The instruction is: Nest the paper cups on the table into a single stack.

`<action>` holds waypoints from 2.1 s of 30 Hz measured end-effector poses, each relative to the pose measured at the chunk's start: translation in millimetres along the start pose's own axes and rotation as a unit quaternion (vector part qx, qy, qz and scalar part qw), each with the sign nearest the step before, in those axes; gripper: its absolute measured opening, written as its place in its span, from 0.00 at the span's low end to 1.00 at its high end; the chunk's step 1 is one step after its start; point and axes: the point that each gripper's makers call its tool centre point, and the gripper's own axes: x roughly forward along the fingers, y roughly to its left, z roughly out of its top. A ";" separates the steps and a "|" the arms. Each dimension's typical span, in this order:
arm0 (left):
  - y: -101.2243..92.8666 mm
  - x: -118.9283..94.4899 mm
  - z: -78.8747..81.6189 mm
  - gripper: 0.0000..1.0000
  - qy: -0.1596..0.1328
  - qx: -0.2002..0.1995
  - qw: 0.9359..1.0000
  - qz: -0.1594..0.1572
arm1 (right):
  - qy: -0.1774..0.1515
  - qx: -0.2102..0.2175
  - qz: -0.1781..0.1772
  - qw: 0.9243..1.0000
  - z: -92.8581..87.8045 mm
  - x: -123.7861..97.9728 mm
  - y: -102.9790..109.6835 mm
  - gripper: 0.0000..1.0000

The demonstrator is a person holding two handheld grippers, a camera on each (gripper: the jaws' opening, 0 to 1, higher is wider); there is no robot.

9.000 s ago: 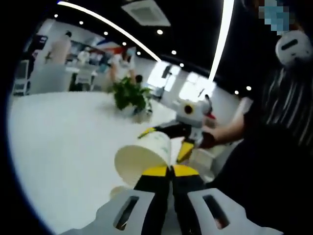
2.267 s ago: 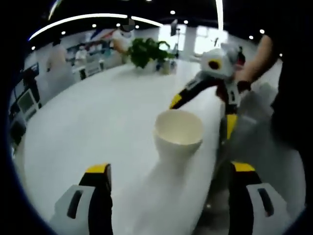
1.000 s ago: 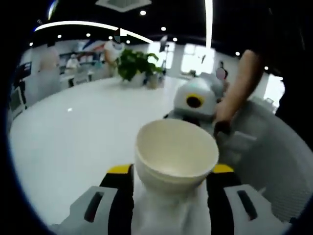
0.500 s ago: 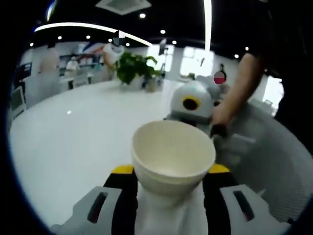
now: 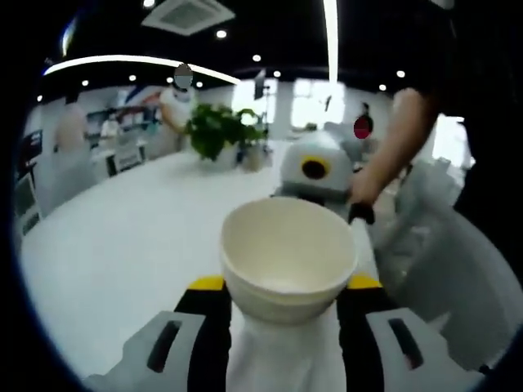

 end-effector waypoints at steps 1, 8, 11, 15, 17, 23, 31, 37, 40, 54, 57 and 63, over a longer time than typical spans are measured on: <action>5.5 2.2 5.3 0.50 -0.002 0.006 1.000 -0.002 | -0.001 0.000 -0.002 1.000 1.4 -1.5 -4.8 0.32; 38.0 14.8 20.9 0.49 -0.003 0.022 1.000 -0.012 | 0.000 0.003 -0.023 1.000 4.8 -8.0 -43.3 0.32; 48.7 20.8 23.3 0.49 -0.004 0.024 1.000 -0.019 | -0.004 0.011 -0.028 1.000 2.7 -8.2 -55.2 0.32; 64.5 28.9 21.3 0.49 -0.002 0.027 0.999 -0.026 | 0.002 0.013 -0.035 0.999 -3.7 -7.1 -72.7 0.32; 71.3 32.0 20.7 0.49 -0.002 0.023 0.999 -0.028 | 0.004 0.017 -0.037 0.999 -7.1 -7.0 -81.5 0.32; 93.1 44.2 17.9 0.49 -0.004 0.016 0.999 -0.033 | 0.008 0.025 -0.037 0.999 -16.3 -5.0 -102.9 0.32; 117.0 53.1 13.2 0.49 -0.005 0.007 0.999 -0.034 | 0.013 0.033 -0.038 0.999 -25.2 0.7 -125.9 0.32; 125.9 58.1 6.0 0.49 -0.001 -0.004 0.999 -0.034 | 0.015 0.043 -0.041 0.998 -33.7 4.1 -132.8 0.32; 124.6 61.3 1.2 0.49 0.005 0.001 0.999 -0.038 | 0.018 0.043 -0.042 0.998 -38.2 6.0 -131.7 0.32; 116.2 68.0 -20.4 0.49 0.028 0.001 0.999 -0.034 | 0.033 0.053 -0.035 0.997 -59.9 11.5 -120.9 0.32; 114.9 68.6 -20.2 0.48 0.026 -0.002 0.999 -0.034 | 0.031 0.057 -0.034 0.997 -60.2 12.6 -119.4 0.32; 117.2 68.9 -19.9 0.48 0.021 -0.008 0.999 -0.033 | 0.029 0.057 -0.039 0.997 -60.5 13.1 -120.9 0.32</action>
